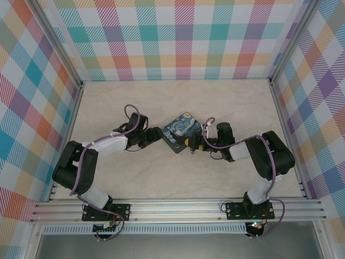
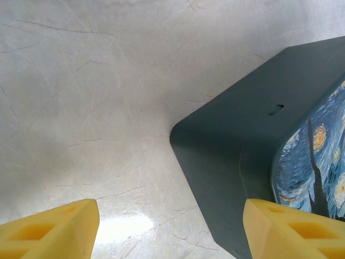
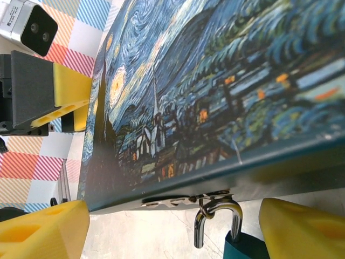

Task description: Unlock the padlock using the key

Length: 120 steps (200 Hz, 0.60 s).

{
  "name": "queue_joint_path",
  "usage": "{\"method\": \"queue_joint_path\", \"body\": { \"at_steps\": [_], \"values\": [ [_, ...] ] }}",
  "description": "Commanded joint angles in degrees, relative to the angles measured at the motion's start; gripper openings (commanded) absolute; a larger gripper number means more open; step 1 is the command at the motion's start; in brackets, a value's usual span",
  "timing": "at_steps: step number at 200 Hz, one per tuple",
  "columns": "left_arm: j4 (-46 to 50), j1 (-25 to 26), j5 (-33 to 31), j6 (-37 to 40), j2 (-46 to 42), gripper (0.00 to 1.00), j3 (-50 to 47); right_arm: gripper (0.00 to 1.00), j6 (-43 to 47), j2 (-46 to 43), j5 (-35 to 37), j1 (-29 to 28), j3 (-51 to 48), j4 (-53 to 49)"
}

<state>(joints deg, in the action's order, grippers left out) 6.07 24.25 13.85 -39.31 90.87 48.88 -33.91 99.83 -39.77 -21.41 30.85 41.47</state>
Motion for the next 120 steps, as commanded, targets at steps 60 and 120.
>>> {"method": "queue_joint_path", "body": {
  "at_steps": [60,120],
  "values": [
    [0.8,0.2,-0.2,0.8,-0.7,0.71,-0.5,0.68,-1.1,1.2,-3.8,-0.6,0.3,4.3],
    [0.9,0.2,-0.2,1.0,-0.8,0.71,-0.5,0.57,1.0,-2.6,-1.8,-0.5,-1.7,2.3]
  ]
}}
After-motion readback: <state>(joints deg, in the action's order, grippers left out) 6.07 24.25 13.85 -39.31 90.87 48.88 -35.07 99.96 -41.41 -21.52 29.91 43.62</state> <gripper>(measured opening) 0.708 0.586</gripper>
